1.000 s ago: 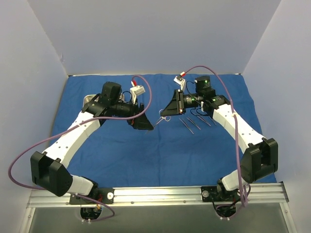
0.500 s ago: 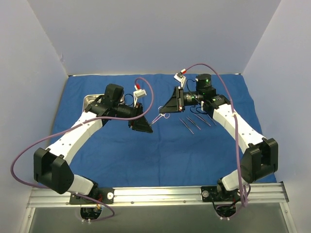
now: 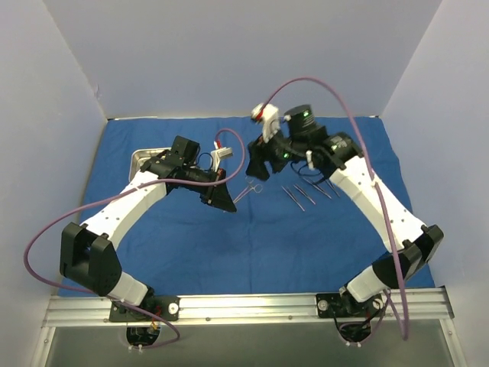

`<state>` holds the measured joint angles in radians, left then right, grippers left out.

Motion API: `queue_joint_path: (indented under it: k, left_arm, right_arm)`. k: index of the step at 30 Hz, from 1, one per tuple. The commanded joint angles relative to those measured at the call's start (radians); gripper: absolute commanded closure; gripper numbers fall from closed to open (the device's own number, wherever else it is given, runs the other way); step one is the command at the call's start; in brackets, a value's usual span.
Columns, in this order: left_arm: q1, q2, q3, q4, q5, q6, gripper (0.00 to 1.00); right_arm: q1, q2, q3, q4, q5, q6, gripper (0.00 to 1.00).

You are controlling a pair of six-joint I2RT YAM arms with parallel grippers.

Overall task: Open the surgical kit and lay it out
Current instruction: Place the medical item in the surgical kit.

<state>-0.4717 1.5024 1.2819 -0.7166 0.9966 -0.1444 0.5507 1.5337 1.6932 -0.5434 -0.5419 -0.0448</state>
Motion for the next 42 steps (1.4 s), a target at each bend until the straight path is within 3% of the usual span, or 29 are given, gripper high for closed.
queue_joint_path:
  k: [1,5,9,21,39,40,42]
  left_arm:
    - [0.001,0.008,0.040,-0.072,-0.050,0.026,0.98]
    - [0.001,0.016,0.022,-0.072,-0.009,0.017,0.98]
    - [-0.007,0.004,-0.029,-0.026,0.075,-0.023,0.98]
    - [-0.030,0.019,-0.003,-0.027,0.140,-0.020,0.98]
    - [-0.042,0.007,0.022,-0.063,0.157,0.019,0.98]
    - [-0.042,0.005,0.023,-0.064,0.154,0.020,0.98]
    - [-0.042,0.005,0.025,-0.067,0.155,0.023,0.98]
  right_arm:
    - [0.142,-0.061,-0.030,-0.176,0.345,-0.369,0.38]
    - [0.316,-0.194,-0.237,-0.022,0.410,-0.568,0.44]
    - [0.399,-0.308,-0.368,0.089,0.396,-0.708,0.48]
    - [0.408,-0.244,-0.346,0.065,0.313,-0.845,0.56]
    - [0.384,-0.126,-0.339,0.040,0.289,-0.943,0.56]
    - [0.379,-0.121,-0.337,0.042,0.286,-0.948,0.59]
    - [0.370,-0.115,-0.333,0.037,0.295,-0.960,0.83]
